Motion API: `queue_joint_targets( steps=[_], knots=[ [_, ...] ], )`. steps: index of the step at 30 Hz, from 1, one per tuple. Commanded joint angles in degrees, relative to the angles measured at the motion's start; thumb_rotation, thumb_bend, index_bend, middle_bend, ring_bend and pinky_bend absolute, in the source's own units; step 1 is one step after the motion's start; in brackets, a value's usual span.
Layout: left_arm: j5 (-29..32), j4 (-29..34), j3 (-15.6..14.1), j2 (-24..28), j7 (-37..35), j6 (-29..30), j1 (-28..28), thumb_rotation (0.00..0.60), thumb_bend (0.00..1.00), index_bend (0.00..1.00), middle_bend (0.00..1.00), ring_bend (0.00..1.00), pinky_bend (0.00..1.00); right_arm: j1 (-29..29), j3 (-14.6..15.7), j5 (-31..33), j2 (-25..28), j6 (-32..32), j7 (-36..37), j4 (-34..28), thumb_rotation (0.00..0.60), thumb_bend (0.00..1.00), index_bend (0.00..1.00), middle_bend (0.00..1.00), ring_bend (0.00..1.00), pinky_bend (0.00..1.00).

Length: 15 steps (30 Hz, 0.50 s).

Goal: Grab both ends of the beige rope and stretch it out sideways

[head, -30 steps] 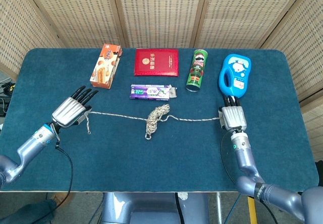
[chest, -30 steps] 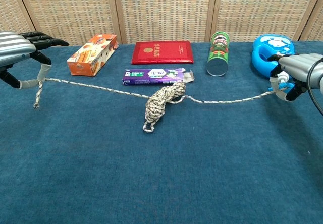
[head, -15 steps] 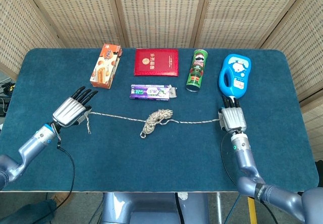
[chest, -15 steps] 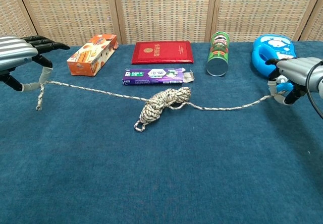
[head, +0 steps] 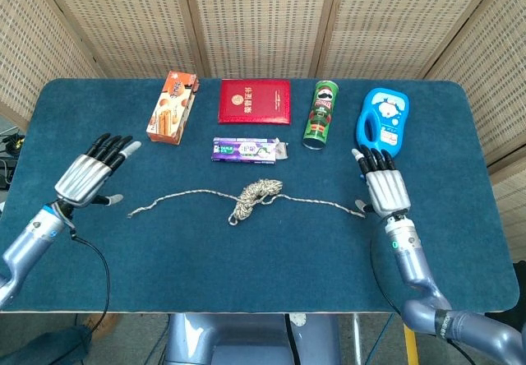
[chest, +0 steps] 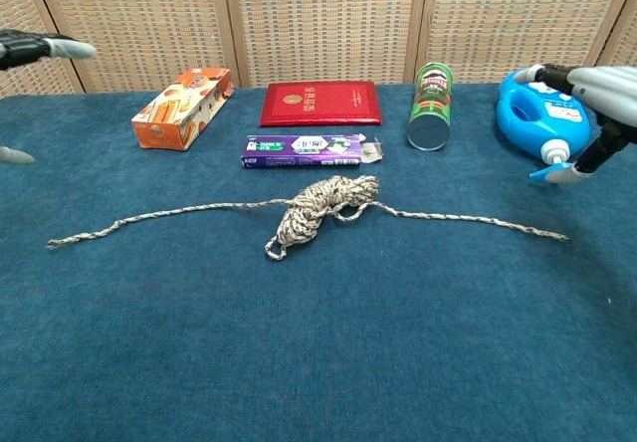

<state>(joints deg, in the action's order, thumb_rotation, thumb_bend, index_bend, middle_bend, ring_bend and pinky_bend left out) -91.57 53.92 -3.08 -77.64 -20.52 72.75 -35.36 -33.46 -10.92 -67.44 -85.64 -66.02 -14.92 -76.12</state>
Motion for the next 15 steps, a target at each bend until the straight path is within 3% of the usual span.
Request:
queue_joint_targets(
  steps=[1,8,15],
  knots=[
    [4.8,8.4,0.9,5.7,-1.9,3.4,6.3,0.600,0.00,0.00,0.00,0.00,0.00,3.9,2.5,-5.7,4.7,-4.1,6.5,-2.2,0.600,0.00,0.00,0.00,0.00,0.00],
    [9.1,17.3,-0.5,9.7,-1.6,9.7,16.7,0.600,0.00,0.00,0.00,0.00,0.00,9.6,6.0,-12.3,9.0,-11.9,9.7,-3.1,0.600,0.00,0.00,0.00,0.00,0.00],
    [8.5,17.7,-1.6,9.8,-0.8,14.2,22.3,0.600,0.00,0.00,0.00,0.00,0.00,14.3,8.4,-18.3,10.7,-20.2,11.8,-2.2,0.600,0.00,0.00,0.00,0.00,0.00]
  ],
)
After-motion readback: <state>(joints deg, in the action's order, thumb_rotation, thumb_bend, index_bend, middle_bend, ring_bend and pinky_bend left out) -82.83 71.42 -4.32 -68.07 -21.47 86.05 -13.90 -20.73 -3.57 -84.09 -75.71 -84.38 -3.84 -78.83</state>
